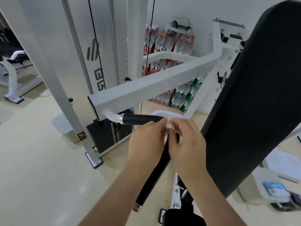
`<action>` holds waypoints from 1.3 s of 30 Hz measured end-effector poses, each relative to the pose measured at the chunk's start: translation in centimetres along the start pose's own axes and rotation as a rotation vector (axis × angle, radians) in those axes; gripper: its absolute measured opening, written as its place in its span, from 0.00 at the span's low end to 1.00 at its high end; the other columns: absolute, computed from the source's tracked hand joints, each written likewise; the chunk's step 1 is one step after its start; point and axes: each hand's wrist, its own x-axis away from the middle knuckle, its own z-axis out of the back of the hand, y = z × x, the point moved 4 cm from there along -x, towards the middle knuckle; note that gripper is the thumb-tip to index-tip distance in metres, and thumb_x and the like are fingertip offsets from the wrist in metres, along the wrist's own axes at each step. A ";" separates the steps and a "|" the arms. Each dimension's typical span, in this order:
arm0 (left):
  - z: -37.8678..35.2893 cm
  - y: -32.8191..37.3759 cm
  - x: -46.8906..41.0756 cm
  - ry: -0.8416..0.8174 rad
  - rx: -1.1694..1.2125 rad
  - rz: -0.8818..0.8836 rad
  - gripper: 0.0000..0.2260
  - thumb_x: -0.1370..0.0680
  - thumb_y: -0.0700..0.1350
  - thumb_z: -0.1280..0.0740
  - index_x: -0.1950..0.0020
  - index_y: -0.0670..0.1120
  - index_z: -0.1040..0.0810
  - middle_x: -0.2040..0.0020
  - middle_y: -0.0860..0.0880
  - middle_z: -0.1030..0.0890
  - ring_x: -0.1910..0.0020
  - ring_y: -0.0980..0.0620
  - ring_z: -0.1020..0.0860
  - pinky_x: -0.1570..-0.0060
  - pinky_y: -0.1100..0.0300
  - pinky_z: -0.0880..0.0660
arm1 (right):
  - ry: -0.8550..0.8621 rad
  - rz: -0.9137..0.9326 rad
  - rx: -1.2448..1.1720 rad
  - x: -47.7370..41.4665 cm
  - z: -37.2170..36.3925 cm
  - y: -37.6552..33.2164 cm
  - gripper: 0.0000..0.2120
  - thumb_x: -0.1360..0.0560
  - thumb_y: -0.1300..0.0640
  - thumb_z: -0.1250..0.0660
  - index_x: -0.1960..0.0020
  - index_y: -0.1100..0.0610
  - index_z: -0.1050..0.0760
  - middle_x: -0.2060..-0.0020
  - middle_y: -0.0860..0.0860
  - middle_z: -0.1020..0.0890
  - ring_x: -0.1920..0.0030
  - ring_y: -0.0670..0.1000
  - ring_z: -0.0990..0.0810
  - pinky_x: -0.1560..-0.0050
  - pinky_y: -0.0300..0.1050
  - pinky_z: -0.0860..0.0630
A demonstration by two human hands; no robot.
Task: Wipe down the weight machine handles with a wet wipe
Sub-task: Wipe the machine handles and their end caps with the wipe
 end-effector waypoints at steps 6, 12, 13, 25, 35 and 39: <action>0.3 0.7 0.1 0.077 0.146 -0.031 0.17 0.29 0.47 0.45 0.48 0.48 0.20 0.55 0.51 0.20 0.63 0.50 0.21 0.68 0.61 0.28 | -0.028 -0.242 -0.199 -1.1 -0.2 0.6 0.10 0.27 0.66 0.30 0.53 0.51 0.21 0.59 0.43 0.18 0.57 0.42 0.19 0.54 0.34 0.22; -0.3 0.5 -0.2 -0.055 0.057 -0.337 0.20 0.28 0.40 0.40 0.37 0.47 0.22 0.40 0.51 0.20 0.54 0.49 0.22 0.56 0.57 0.22 | -0.135 -0.415 -0.374 -3.1 -0.1 2.1 0.17 0.29 0.71 0.34 0.56 0.49 0.30 0.56 0.50 0.24 0.58 0.50 0.18 0.62 0.33 0.23; -0.4 0.5 -0.5 -0.093 0.027 -0.371 0.21 0.29 0.37 0.38 0.37 0.47 0.22 0.40 0.52 0.20 0.55 0.49 0.22 0.56 0.56 0.21 | -0.174 -0.437 -0.435 -3.0 -0.1 2.3 0.18 0.29 0.72 0.34 0.56 0.49 0.29 0.56 0.50 0.23 0.57 0.49 0.18 0.60 0.32 0.23; -0.5 -1.9 -2.4 -0.074 -0.089 -0.384 0.13 0.30 0.39 0.33 0.48 0.51 0.18 0.50 0.58 0.17 0.68 0.50 0.25 0.70 0.60 0.26 | -0.265 -0.244 -0.042 -2.1 0.2 1.4 0.19 0.28 0.58 0.27 0.38 0.51 0.23 0.50 0.43 0.19 0.50 0.45 0.20 0.45 0.46 0.22; -0.9 -3.9 -1.6 0.057 0.050 -0.298 0.17 0.26 0.41 0.39 0.40 0.52 0.20 0.40 0.61 0.21 0.64 0.57 0.34 0.68 0.66 0.27 | -0.737 -0.156 0.159 -5.4 -1.5 0.6 0.23 0.25 0.51 0.35 0.31 0.41 0.33 0.43 0.40 0.23 0.41 0.49 0.29 0.41 0.46 0.29; -1.3 -3.8 -1.0 0.112 0.111 -0.281 0.15 0.25 0.42 0.36 0.40 0.51 0.19 0.40 0.60 0.22 0.61 0.62 0.38 0.58 0.73 0.33 | -0.718 -0.205 0.089 -5.9 -1.9 0.7 0.18 0.28 0.53 0.32 0.39 0.44 0.27 0.47 0.44 0.20 0.43 0.50 0.26 0.44 0.50 0.26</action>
